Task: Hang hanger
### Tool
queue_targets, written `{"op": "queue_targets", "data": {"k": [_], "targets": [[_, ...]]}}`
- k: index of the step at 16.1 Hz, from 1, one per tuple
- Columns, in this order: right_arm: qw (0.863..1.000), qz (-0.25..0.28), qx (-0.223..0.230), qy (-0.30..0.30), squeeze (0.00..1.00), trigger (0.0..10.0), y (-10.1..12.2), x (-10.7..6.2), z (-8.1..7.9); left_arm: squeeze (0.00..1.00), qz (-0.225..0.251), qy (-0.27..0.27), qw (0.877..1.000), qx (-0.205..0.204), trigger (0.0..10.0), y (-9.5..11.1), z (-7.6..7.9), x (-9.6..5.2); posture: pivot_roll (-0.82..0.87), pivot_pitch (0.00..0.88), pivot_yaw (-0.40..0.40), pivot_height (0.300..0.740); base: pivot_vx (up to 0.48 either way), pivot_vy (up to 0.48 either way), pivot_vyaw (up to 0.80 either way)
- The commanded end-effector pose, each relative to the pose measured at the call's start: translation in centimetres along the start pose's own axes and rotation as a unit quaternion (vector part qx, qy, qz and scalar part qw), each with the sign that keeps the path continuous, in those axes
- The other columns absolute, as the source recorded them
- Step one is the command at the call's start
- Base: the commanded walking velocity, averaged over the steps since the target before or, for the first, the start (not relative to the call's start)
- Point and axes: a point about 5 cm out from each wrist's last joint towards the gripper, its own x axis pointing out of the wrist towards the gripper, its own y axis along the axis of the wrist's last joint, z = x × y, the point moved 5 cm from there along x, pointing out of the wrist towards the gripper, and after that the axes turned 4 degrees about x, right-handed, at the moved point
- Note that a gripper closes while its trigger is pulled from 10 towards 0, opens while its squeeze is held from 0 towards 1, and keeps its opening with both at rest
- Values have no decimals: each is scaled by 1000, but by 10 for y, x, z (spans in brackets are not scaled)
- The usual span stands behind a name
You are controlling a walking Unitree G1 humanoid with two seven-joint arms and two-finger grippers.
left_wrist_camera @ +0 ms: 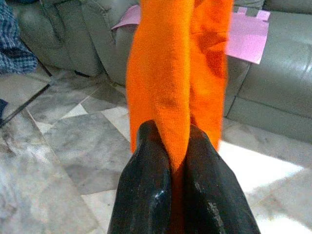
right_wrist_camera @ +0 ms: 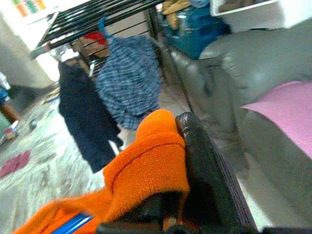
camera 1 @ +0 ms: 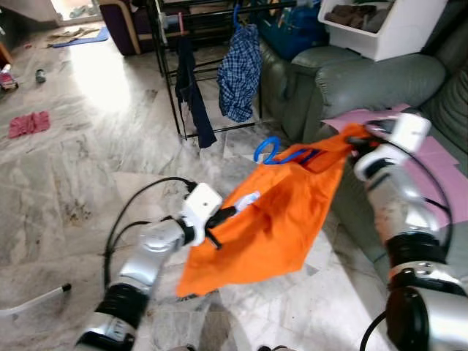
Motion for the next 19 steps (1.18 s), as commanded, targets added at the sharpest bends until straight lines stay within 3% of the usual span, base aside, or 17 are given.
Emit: {"op": "queue_targets", "data": {"k": [1, 3, 8, 9, 12, 15, 16, 17, 18, 19], "targets": [[1000, 12, -8, 12, 0, 0, 5, -1, -5, 0, 5, 10, 1000, 5, 0, 7, 0, 4, -55, 109, -18, 740, 0, 0, 0], [998, -7, -17, 54, 0, 0, -13, -5, -31, 0, 14, 48, 998, -30, 0, 15, 9, 21, -58, 104, -17, 740, 0, 0, 0], [987, -54, -40, 149, 0, 0, -47, -25, -68, 0, 2, 166, 984, -69, 0, 12, -18, 22, -63, 97, -16, 740, 0, 0, 0], [975, -91, -44, 199, 0, 0, -65, -38, -82, 0, -5, 187, 978, -89, 0, 9, -23, 21, -64, 96, -16, 740, 0, 0, 0], [931, -170, -94, 310, 0, 0, -101, -75, -103, 0, -3, 211, 971, -115, 0, 11, -32, 22, -65, 94, -16, 740, 0, 0, 0], [883, -251, -82, 388, 0, 0, -130, -119, -114, 0, -2, 230, 965, -129, 0, 13, -41, 22, -64, 95, -16, 740, 0, 0, 0], [876, -261, -92, 395, 0, 0, -134, -125, -113, 0, -1, 234, 963, -131, 0, 14, -44, 21, -64, 95, -15, 740, 0, 0, 0], [879, -263, -109, 383, 0, 0, -137, -124, -108, 0, 3, 237, 962, -134, 0, 15, -46, 20, -64, 96, -15, 740, 0, 0, 0], [891, -256, -133, 351, 0, 8275, -137, -115, -97, 0, 10, 233, 963, -132, 0, 18, -47, 20, -64, 95, -14, 740, 0, 0, 0], [906, -247, -150, 309, 0, 10000, -136, -103, -85, 0, 23, 227, 965, -130, 0, 22, -49, 19, -64, 95, -14, 740, 0, 0, 0]]}}
